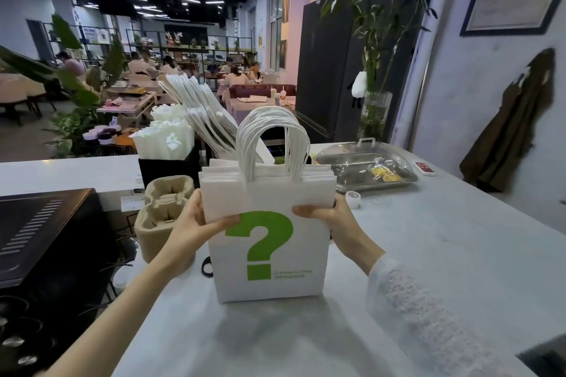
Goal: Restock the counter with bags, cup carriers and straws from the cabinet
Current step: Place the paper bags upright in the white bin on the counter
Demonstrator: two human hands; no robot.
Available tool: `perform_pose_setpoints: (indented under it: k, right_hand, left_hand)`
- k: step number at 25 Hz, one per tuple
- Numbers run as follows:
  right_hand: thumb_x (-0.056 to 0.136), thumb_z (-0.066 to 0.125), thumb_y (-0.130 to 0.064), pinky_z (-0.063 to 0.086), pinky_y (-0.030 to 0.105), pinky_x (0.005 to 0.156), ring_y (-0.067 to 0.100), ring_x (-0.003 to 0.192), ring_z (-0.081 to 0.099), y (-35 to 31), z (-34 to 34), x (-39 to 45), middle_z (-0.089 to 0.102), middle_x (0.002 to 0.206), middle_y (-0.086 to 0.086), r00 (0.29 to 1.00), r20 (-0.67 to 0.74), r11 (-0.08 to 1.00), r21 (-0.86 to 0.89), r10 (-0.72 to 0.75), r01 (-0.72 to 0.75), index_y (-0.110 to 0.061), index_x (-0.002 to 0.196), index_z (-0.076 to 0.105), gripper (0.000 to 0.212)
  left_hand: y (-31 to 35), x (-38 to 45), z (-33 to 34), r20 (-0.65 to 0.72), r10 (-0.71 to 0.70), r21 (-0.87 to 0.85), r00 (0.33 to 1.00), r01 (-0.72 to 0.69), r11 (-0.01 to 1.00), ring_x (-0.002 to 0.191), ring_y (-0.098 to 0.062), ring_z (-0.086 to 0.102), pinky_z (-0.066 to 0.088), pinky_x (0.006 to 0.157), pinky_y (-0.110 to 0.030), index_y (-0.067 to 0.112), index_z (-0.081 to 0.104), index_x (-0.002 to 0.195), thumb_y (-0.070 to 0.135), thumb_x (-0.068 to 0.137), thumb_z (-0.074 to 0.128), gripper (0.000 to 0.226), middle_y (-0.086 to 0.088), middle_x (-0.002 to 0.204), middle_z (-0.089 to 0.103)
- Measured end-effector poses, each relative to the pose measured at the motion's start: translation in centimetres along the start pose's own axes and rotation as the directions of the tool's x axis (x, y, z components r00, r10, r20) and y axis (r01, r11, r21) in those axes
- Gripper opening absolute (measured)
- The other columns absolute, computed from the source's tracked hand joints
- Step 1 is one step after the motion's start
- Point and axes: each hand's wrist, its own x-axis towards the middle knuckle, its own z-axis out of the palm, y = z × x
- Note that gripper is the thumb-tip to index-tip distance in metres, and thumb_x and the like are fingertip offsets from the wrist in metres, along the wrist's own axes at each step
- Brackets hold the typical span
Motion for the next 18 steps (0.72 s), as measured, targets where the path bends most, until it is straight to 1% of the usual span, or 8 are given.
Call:
perform_pose_setpoints:
  k: [4, 7, 8, 10, 12, 14, 16, 18]
  right_hand:
    - [0.073, 0.077, -0.016, 0.056, 0.034, 0.067, 0.03, 0.09, 0.071, 1.2, 0.3, 0.9, 0.072, 0.103, 0.017, 0.999, 0.015, 0.997, 0.06, 0.042, -0.043, -0.002, 0.112, 0.065, 0.043]
    - [0.07, 0.082, -0.036, 0.056, 0.029, 0.063, 0.021, 0.082, 0.072, 0.2, 0.3, 1.6, 0.074, 0.097, 0.009, 0.999, -0.032, 0.99, 0.139, 0.028, -0.023, -0.009, 0.114, 0.063, 0.054]
    - [0.068, 0.083, -0.042, 0.057, 0.031, 0.064, 0.021, 0.084, 0.071, -0.3, 0.2, 2.0, 0.073, 0.101, 0.009, 0.998, -0.065, 0.989, 0.148, -0.003, 0.012, -0.012, 0.116, 0.063, 0.06]
    - [0.069, 0.08, -0.047, 0.058, 0.043, 0.08, 0.028, 0.102, 0.067, -0.8, 0.2, 2.5, 0.067, 0.118, 0.011, 0.988, -0.122, 0.991, 0.084, -0.096, 0.106, -0.026, 0.117, 0.063, 0.055]
    - [0.07, 0.077, -0.054, 0.049, 0.057, 0.094, 0.035, 0.118, 0.057, -0.8, 0.5, 2.7, 0.062, 0.125, 0.008, 0.974, -0.149, 0.985, -0.019, -0.173, 0.173, -0.037, 0.114, 0.064, 0.049]
    - [0.072, 0.075, -0.052, 0.053, 0.055, 0.088, 0.033, 0.108, 0.062, -0.8, 0.8, 2.6, 0.066, 0.116, 0.008, 0.963, -0.17, 0.978, -0.021, -0.21, 0.209, -0.037, 0.109, 0.065, 0.041]
    - [0.075, 0.071, -0.046, 0.058, 0.042, 0.07, 0.023, 0.082, 0.068, -1.2, 1.0, 2.5, 0.071, 0.098, 0.008, 0.957, -0.197, 0.976, -0.006, -0.215, 0.218, -0.031, 0.098, 0.068, 0.028]
    - [0.079, 0.067, -0.042, 0.052, 0.03, 0.056, 0.013, 0.064, 0.064, -1.1, 1.1, 2.4, 0.069, 0.078, 0.003, 0.949, -0.24, 0.978, -0.008, -0.204, 0.208, -0.021, 0.086, 0.067, 0.022]
  left_hand:
    - [-0.3, 1.2, -0.1, 0.027, 0.05, 0.028, 0.998, -0.051, 0.998, 0.106, -0.025, 0.067, 0.056, 0.087, -0.041, 0.025, 0.054, 0.124, 0.027, 0.065, 0.085, 0.067, -0.006, 0.115, 0.069]
    - [0.8, 2.1, -0.1, -0.007, 0.087, 0.02, 0.996, -0.087, 0.996, 0.103, -0.024, 0.068, 0.058, 0.083, -0.038, 0.031, 0.057, 0.117, 0.036, 0.059, 0.084, 0.064, -0.003, 0.112, 0.07]
    - [1.3, 2.3, 0.0, -0.015, 0.116, 0.027, 0.993, -0.116, 0.993, 0.102, -0.024, 0.068, 0.058, 0.082, -0.038, 0.031, 0.057, 0.116, 0.038, 0.059, 0.084, 0.063, -0.003, 0.112, 0.07]
    - [2.1, 2.9, 0.2, -0.023, 0.197, 0.112, 0.98, -0.194, 0.975, 0.104, -0.021, 0.066, 0.056, 0.086, -0.04, 0.03, 0.054, 0.119, 0.04, 0.062, 0.082, 0.065, -0.002, 0.114, 0.066]
    - [2.7, 3.1, 0.6, -0.023, 0.265, 0.143, 0.964, -0.259, 0.955, 0.103, -0.018, 0.066, 0.056, 0.086, -0.036, 0.029, 0.05, 0.125, 0.038, 0.066, 0.078, 0.066, 0.0, 0.114, 0.065]
    - [3.0, 3.3, 1.3, -0.048, 0.29, 0.138, 0.956, -0.282, 0.95, 0.095, -0.018, 0.067, 0.057, 0.081, -0.034, 0.026, 0.054, 0.121, 0.038, 0.072, 0.074, 0.055, 0.0, 0.107, 0.068]
    - [3.3, 3.4, 2.1, -0.1, 0.296, 0.168, 0.95, -0.277, 0.946, 0.086, -0.013, 0.064, 0.054, 0.076, -0.035, 0.02, 0.062, 0.103, 0.042, 0.08, 0.067, 0.033, 0.006, 0.096, 0.069]
    - [3.2, 3.6, 2.7, -0.162, 0.251, 0.127, 0.954, -0.232, 0.964, 0.071, -0.007, 0.059, 0.049, 0.064, -0.027, 0.011, 0.059, 0.091, 0.038, 0.09, 0.059, 0.028, 0.01, 0.085, 0.068]
